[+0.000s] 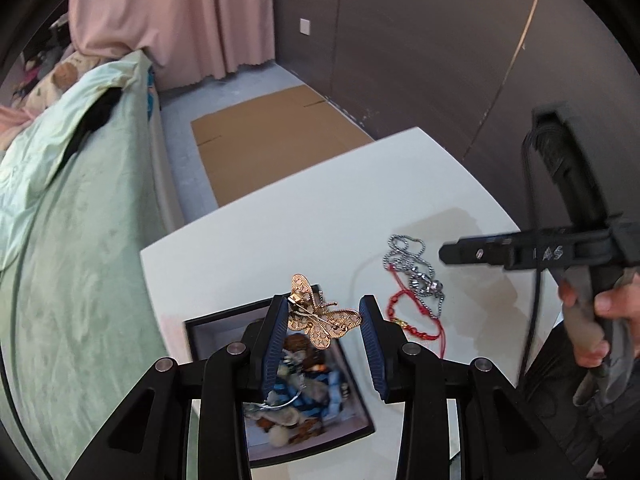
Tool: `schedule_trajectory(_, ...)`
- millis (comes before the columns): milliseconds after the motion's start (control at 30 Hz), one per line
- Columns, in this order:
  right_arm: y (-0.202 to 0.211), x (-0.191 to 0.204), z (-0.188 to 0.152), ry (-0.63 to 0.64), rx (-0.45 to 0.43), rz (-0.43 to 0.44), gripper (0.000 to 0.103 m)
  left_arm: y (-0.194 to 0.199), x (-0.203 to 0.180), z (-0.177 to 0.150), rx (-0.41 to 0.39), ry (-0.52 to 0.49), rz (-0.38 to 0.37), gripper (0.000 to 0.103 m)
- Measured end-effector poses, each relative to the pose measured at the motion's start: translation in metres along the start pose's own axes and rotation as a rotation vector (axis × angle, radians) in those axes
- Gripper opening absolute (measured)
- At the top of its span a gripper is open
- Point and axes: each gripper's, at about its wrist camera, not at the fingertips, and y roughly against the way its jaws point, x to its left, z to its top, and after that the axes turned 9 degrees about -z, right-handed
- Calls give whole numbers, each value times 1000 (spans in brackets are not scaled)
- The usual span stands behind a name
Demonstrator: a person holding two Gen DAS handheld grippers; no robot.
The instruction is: Organize jewelry
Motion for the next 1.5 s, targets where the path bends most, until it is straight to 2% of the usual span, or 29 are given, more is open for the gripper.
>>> schedule_trajectory(333, -25, 18, -7, 95, 39, -131, 46, 18, 15, -7, -24, 37, 11, 38)
schedule_trajectory(433, -28, 28, -9, 132, 20, -177, 46, 20, 19, -9, -30, 56, 7, 38)
schedule_trajectory(567, -28, 30, -12, 161, -1, -230, 35, 24, 20, -10, -37, 66, 14, 38)
schedule_trajectory(633, -27, 29, -13, 175, 0, -231, 33, 26, 19, -10, -38, 67, 17, 38)
schedule_trajectory(733, -26, 27, -16, 176, 24, -185, 18, 27, 18, -10, -39, 68, 18, 38)
schedule_trajectory(833, -24, 25, -20, 186, 22, -189, 15, 27, 18, -11, -39, 66, 18, 38)
schedule_trajectory(900, -18, 22, -21, 178, 16, -161, 11, 27, 18, -11, -39, 67, 18, 38)
schedule_trajectory(933, -14, 20, -21, 174, 10, -149, 3, 27, 18, -11, -40, 66, 18, 38)
schedule_trajectory(1233, 26, 4, -19, 116, -77, -35, 2, 26, 16, -12, -37, 70, 29, 38)
schedule_trajectory(1333, 32, 4, -17, 117, -95, -58, 2, 22, 18, -13, -27, 74, 38, 38)
schedule_trajectory(1500, 7, 9, -7, 109, -27, -94, 5, 14, 20, -17, -7, 79, 40, 38)
